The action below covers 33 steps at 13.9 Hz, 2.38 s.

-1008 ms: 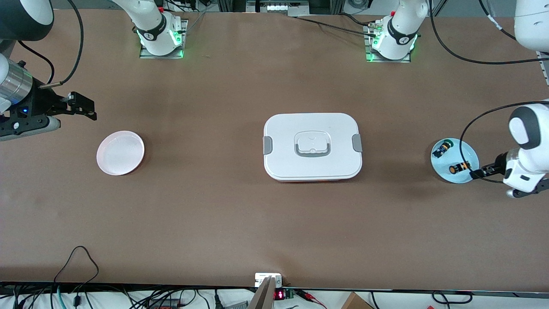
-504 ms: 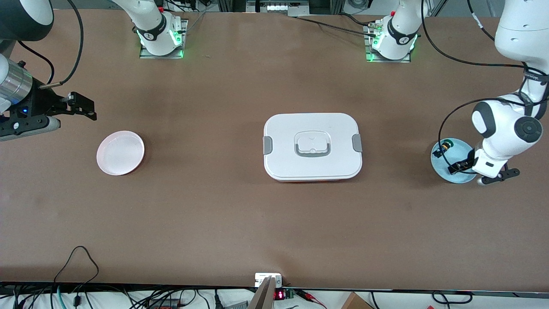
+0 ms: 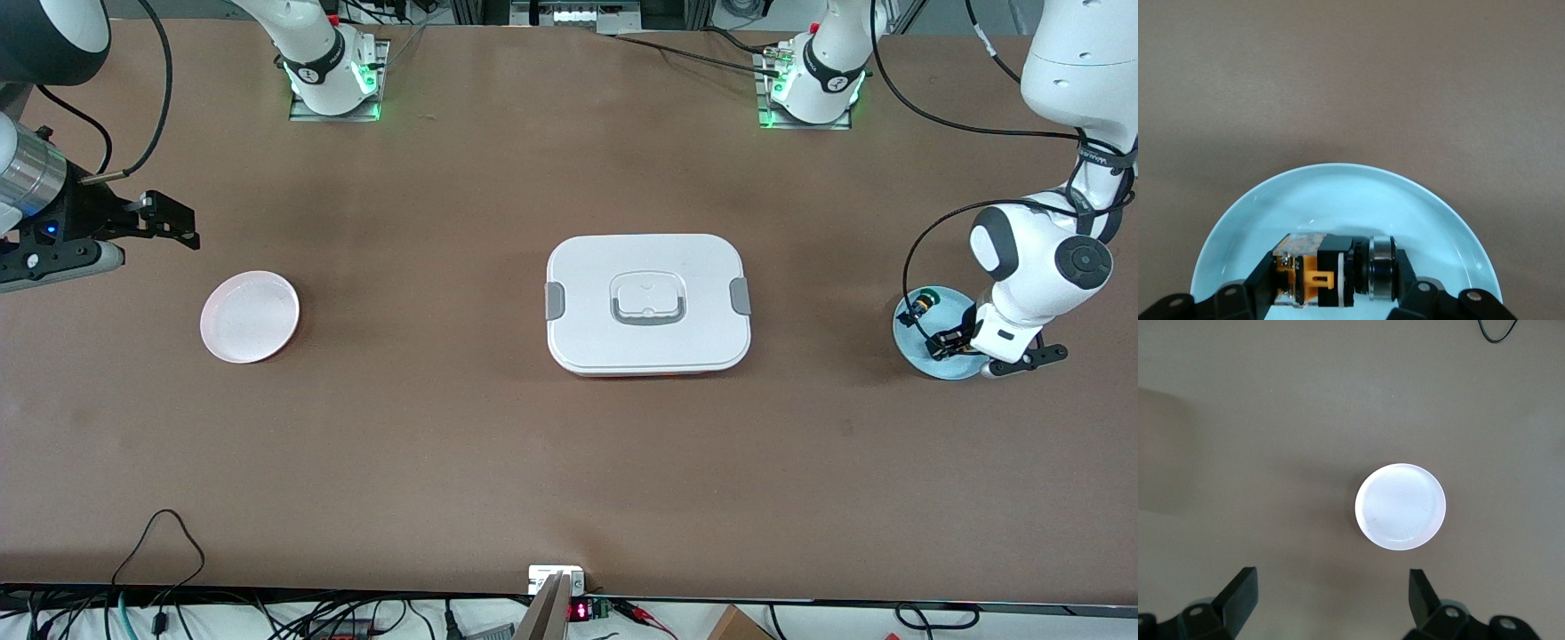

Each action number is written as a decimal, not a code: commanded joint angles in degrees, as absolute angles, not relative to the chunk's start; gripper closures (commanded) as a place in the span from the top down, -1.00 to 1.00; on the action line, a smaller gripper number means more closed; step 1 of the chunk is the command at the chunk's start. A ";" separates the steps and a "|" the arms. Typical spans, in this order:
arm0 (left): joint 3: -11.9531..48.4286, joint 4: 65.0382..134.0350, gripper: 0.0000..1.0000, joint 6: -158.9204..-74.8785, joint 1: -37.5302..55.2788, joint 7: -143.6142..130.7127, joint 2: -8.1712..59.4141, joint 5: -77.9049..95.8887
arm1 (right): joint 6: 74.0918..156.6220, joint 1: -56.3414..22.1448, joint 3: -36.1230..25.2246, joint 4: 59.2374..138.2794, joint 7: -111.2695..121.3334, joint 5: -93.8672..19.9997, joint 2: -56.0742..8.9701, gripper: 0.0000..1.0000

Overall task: Transfer orange switch to right arm and place
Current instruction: 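Grasp the orange switch and lift it over the white box, then hold the switch up while the right gripper reaches toward it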

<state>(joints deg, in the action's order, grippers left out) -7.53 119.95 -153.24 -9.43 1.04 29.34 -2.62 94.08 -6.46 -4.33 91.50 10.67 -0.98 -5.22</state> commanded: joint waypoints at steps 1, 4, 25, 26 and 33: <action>-6.51 119.19 -0.62 -148.99 -9.67 7.28 25.77 -3.16 | 93.25 -6.06 -4.22 90.44 10.63 -1.67 -5.54 1.00; -3.88 110.53 -0.62 -131.75 -9.58 8.34 22.42 -3.25 | 93.25 -6.06 -4.22 90.44 10.63 -1.67 -5.62 1.00; 21.97 93.69 -0.64 -115.64 -1.87 88.09 25.48 82.83 | 94.22 -6.24 -4.13 90.44 9.93 -2.80 -6.24 1.00; 21.97 94.04 -0.64 -118.62 0.07 94.77 25.92 86.88 | 94.65 -6.24 -4.13 90.35 10.80 -4.55 -7.98 1.00; 21.97 94.57 -0.64 -122.26 4.39 111.80 26.28 96.85 | 95.54 -6.77 -3.52 90.44 19.49 -8.58 -13.09 1.00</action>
